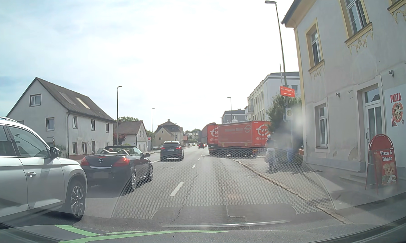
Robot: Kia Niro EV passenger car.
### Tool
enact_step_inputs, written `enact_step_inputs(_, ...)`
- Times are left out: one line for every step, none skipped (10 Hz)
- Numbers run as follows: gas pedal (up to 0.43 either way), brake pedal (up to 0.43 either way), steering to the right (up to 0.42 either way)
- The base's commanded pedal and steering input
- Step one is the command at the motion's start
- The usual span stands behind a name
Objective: Follow the waypoints while adhering to traffic rules and regulations
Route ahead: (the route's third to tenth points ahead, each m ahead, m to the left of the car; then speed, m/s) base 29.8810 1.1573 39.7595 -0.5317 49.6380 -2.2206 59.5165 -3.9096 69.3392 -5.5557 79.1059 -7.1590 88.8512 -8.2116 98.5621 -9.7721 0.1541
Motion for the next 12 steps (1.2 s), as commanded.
enact_step_inputs(0.000, 0.030, -0.029)
enact_step_inputs(0.000, 0.000, -0.029)
enact_step_inputs(0.000, 0.000, -0.030)
enact_step_inputs(0.000, 0.000, -0.032)
enact_step_inputs(0.000, 0.000, -0.034)
enact_step_inputs(0.000, 0.000, -0.038)
enact_step_inputs(0.000, 0.000, -0.043)
enact_step_inputs(0.000, 0.000, -0.054)
enact_step_inputs(0.047, 0.000, -0.067)
enact_step_inputs(0.059, 0.000, -0.076)
enact_step_inputs(0.059, 0.000, -0.088)
enact_step_inputs(0.059, 0.000, -0.093)
